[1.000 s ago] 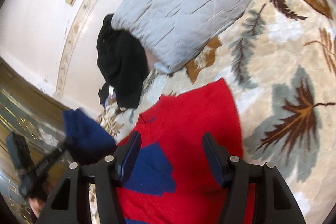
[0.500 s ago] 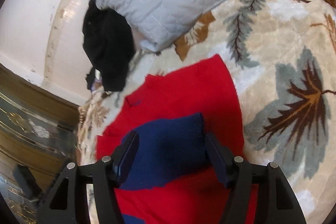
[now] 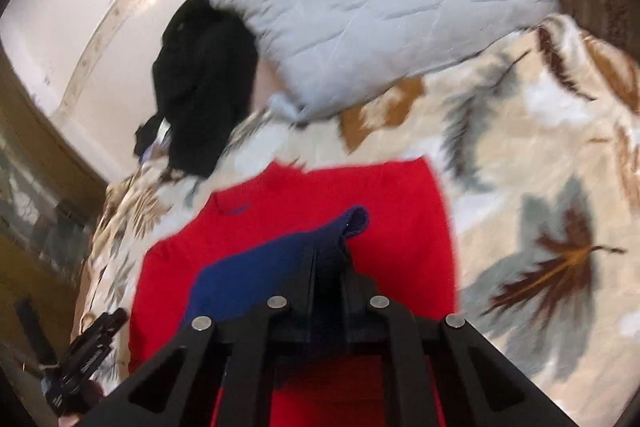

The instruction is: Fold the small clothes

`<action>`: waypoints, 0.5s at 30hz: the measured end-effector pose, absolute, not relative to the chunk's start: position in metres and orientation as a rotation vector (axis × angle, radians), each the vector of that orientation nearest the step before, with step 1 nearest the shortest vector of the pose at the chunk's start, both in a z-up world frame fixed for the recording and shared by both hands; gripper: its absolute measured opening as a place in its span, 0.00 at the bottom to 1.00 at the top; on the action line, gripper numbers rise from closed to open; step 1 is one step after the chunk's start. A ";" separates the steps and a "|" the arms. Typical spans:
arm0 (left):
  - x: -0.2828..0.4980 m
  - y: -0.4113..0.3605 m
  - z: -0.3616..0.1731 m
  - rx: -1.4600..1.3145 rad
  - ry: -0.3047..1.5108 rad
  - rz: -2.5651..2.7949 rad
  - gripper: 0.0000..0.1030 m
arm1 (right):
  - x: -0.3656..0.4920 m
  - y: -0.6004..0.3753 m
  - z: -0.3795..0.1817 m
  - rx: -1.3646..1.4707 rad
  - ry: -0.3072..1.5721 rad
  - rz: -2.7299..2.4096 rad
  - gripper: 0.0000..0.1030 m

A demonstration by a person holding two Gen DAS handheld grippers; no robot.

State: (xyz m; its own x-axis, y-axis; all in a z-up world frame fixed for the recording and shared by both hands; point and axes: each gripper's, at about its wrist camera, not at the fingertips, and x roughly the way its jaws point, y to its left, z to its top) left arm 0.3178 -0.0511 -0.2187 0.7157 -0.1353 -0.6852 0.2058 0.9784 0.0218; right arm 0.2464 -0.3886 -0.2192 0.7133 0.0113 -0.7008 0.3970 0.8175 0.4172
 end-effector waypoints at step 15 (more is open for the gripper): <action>0.320 -0.053 -0.248 0.186 0.918 -0.183 0.63 | 0.221 -0.394 -0.235 0.675 0.791 -0.219 0.86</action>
